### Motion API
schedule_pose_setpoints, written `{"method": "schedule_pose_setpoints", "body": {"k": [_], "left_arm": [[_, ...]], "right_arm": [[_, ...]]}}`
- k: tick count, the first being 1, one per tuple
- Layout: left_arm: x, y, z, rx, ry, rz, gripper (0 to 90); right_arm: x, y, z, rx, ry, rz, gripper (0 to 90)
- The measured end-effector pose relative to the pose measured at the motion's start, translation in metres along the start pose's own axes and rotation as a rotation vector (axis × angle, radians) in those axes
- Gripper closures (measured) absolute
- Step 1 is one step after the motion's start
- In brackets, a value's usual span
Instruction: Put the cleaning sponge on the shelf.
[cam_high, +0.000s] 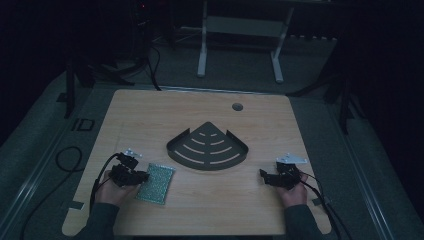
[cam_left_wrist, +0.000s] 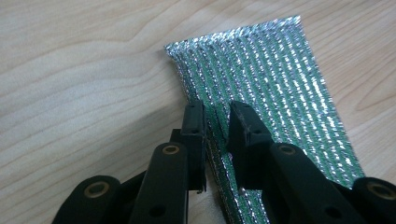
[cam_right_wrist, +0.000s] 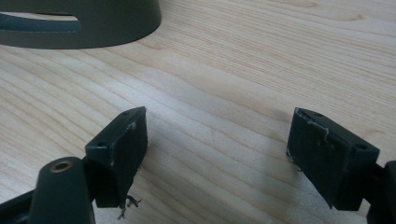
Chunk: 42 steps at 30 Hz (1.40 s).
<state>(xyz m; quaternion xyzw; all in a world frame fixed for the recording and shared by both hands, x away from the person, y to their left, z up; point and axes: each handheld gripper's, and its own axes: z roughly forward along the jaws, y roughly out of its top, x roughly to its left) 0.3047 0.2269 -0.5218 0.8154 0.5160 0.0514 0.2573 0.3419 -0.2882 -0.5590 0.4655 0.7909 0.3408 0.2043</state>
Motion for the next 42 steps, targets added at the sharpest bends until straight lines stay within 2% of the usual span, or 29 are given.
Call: {"method": "schedule_pose_setpoints", "body": {"k": [10,11,19,21,26,31,35,42], "left_arm": [[0.006,0.007,0.003,0.059,-0.02,-0.051,72.7],[0.008,0.01,0.004,0.087,-0.034,-0.07,72.7],[0.01,0.019,0.007,0.155,-0.061,-0.096,78.2],[0.009,0.021,0.007,0.164,-0.066,-0.087,80.7],[0.004,0.028,0.008,0.208,-0.048,-0.037,88.1],[0.001,0.034,0.009,0.238,-0.04,0.012,89.7],[-0.002,0.041,0.007,0.256,-0.05,0.053,90.0],[-0.011,0.054,-0.003,0.246,-0.047,0.108,90.0]], "right_arm": [[0.0,0.0,0.0,-0.001,0.0,0.0,19.7],[0.0,0.0,0.0,0.0,0.0,-0.001,19.6],[0.0,0.0,0.0,0.0,0.0,-0.001,19.6],[0.0,0.0,0.0,0.0,0.0,-0.001,19.6],[0.0,0.0,0.0,0.0,0.0,0.0,19.6],[0.0,0.0,0.0,-0.001,0.0,0.0,19.6],[0.0,0.0,0.0,-0.001,0.0,0.001,19.6],[0.0,0.0,0.0,0.0,0.0,0.0,19.6]]}}
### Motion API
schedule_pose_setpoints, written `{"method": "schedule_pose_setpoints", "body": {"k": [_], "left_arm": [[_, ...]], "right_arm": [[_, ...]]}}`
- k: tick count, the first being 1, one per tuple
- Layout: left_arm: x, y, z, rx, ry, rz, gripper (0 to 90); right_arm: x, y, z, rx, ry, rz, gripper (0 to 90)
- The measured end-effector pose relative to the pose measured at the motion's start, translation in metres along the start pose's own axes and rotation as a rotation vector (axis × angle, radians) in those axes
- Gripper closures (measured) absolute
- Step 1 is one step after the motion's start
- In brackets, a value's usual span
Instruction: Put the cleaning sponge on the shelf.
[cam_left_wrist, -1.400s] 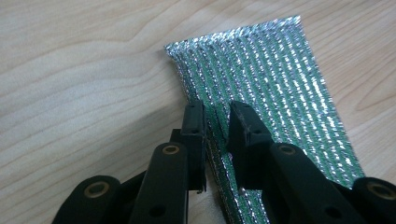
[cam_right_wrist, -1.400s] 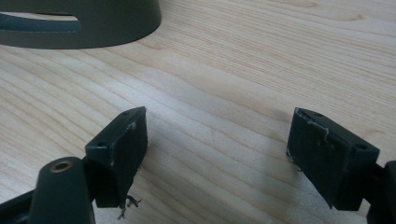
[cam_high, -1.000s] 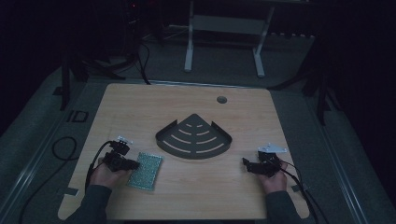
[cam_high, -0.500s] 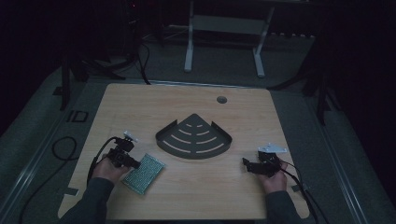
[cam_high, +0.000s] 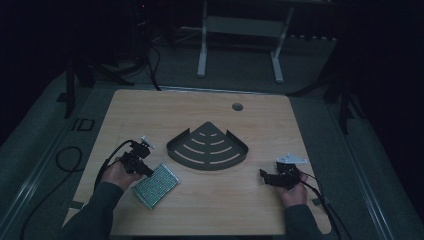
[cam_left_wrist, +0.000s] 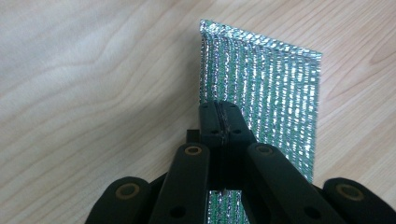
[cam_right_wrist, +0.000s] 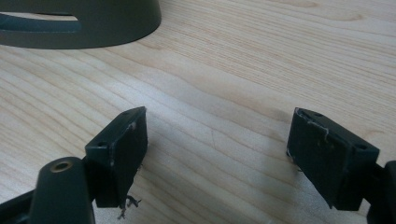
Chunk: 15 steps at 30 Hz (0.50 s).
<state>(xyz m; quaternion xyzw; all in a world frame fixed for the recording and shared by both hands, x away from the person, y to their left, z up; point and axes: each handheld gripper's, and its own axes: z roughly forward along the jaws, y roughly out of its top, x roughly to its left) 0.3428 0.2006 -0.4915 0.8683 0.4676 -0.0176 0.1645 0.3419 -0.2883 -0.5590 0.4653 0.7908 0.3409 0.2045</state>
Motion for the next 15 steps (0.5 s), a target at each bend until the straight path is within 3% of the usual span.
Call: {"method": "schedule_pose_setpoints", "body": {"k": [15], "left_arm": [[0.003,0.006,-0.02,-0.032,0.011,0.014,90.0]], "right_arm": [[0.0,0.0,0.0,0.0,0.0,0.0,19.6]]}}
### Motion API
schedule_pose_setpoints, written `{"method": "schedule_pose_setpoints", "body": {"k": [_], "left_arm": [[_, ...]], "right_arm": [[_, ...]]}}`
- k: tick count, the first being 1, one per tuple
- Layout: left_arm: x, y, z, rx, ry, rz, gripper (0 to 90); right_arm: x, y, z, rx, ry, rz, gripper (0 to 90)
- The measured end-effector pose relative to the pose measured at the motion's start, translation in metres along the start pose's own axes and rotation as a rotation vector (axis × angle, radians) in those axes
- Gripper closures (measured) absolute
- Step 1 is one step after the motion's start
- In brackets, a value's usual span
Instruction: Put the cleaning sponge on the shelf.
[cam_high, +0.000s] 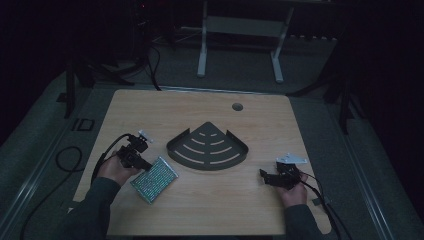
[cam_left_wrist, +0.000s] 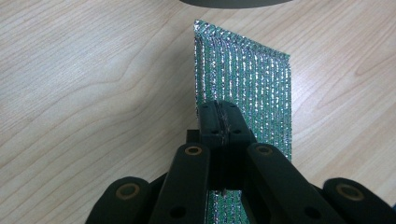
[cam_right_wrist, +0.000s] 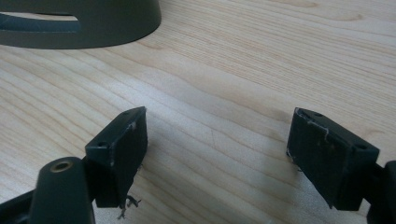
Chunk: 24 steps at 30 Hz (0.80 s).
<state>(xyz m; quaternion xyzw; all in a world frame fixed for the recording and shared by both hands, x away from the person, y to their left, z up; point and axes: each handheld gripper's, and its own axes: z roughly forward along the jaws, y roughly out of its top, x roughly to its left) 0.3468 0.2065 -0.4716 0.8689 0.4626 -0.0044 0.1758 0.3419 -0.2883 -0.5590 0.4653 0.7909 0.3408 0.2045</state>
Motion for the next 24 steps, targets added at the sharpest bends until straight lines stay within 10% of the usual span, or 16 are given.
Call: {"method": "schedule_pose_setpoints", "body": {"k": [24], "left_arm": [[0.003,0.018,-0.031,-0.035,0.011,0.033,90.0]], "right_arm": [[0.0,0.0,0.0,-0.001,0.0,-0.001,19.6]]}}
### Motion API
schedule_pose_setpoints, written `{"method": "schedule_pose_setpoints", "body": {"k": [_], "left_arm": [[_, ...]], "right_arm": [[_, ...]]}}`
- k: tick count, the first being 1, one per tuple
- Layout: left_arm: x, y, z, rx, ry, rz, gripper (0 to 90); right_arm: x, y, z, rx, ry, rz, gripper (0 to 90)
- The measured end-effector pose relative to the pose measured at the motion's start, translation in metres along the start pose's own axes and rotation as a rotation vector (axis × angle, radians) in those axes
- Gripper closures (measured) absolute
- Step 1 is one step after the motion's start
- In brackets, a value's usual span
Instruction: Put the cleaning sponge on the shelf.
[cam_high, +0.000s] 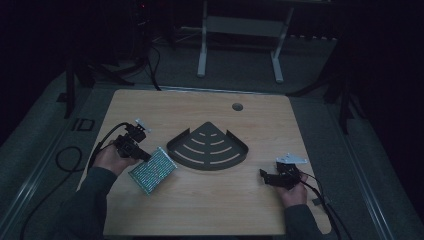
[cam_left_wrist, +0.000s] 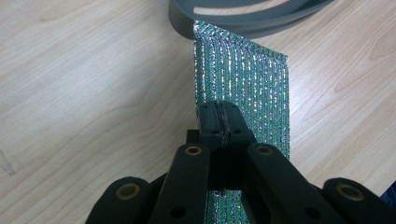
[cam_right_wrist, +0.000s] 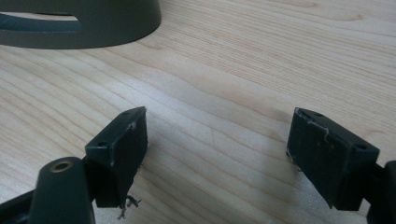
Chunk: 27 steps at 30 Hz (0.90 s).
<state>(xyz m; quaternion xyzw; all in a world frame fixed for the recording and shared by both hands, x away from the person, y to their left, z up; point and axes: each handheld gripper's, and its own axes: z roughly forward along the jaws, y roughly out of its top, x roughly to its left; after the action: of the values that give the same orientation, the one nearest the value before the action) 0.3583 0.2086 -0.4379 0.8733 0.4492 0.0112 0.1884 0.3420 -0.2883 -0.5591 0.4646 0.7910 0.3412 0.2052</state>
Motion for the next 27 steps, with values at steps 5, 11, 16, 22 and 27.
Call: {"method": "schedule_pose_setpoints", "body": {"k": [5,11,16,22,27], "left_arm": [[0.0,0.005,-0.005,-0.005,0.004,0.006,90.0],[0.001,0.013,-0.009,-0.011,0.009,0.012,90.0],[0.0,0.02,-0.011,-0.012,0.012,0.017,90.0],[0.002,0.027,-0.013,-0.019,0.018,0.013,90.0],[0.0,0.037,-0.012,-0.015,0.022,0.024,90.0]], "right_arm": [[0.0,0.0,0.0,0.0,0.0,0.0,19.6],[0.0,0.0,0.0,0.001,0.0,0.002,19.6],[0.0,0.0,0.0,0.001,0.0,0.002,19.6],[0.0,0.0,0.0,0.001,0.0,0.002,19.6],[0.0,0.0,0.0,0.001,0.0,0.003,19.6]]}}
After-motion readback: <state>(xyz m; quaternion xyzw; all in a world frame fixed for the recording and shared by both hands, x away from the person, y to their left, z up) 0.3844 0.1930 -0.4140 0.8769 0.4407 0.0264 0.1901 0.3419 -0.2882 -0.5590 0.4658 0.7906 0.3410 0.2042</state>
